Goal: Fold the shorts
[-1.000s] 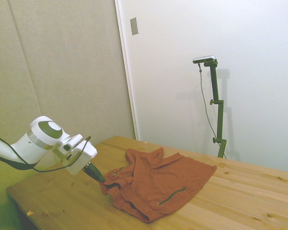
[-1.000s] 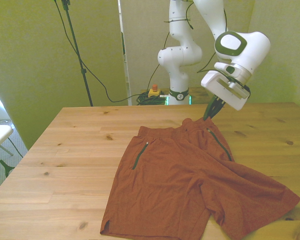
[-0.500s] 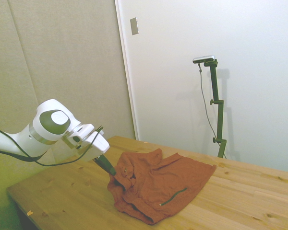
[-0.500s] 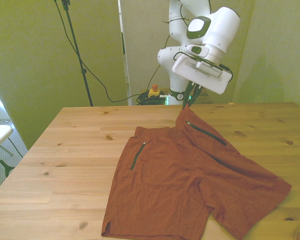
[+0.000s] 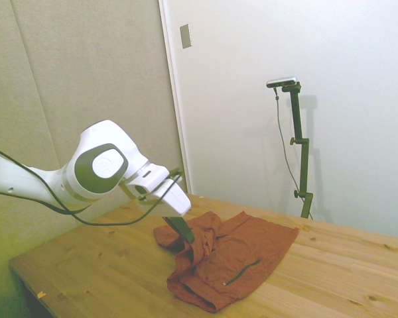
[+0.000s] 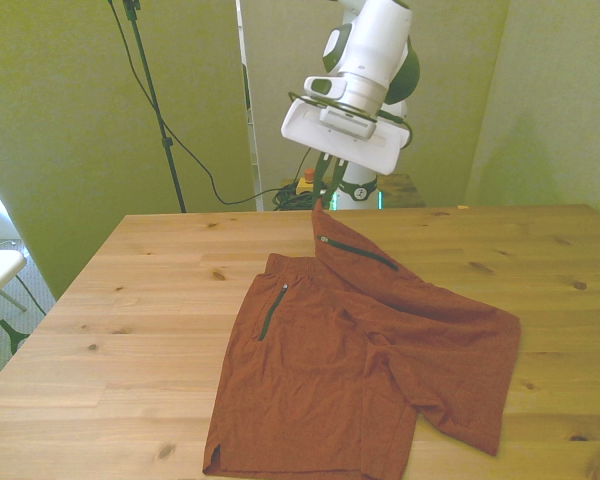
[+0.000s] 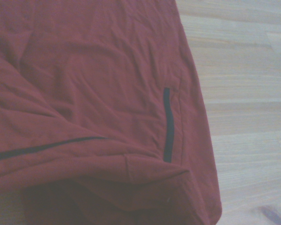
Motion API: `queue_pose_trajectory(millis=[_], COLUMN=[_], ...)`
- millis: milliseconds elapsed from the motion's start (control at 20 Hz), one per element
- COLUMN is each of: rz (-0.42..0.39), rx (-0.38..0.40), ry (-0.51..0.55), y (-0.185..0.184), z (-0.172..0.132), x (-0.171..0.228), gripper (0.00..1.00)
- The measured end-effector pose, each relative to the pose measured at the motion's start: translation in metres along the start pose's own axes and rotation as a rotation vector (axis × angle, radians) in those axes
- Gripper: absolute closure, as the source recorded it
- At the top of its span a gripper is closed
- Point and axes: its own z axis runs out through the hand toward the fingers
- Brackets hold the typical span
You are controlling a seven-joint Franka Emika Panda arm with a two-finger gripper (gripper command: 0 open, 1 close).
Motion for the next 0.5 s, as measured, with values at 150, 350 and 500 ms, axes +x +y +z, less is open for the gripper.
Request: queue_pose_trajectory(millis=[150, 350, 500], rz=[0.049, 0.090, 0.104], rx=[-0.034, -0.088, -0.133], ry=[-0.057, -0.101, -0.136], y=[0.016, 0.039, 0.049], z=[0.034, 0.081, 0.110], x=[0.010, 0.020, 0.021], gripper=[1.00, 0.00, 0.00])
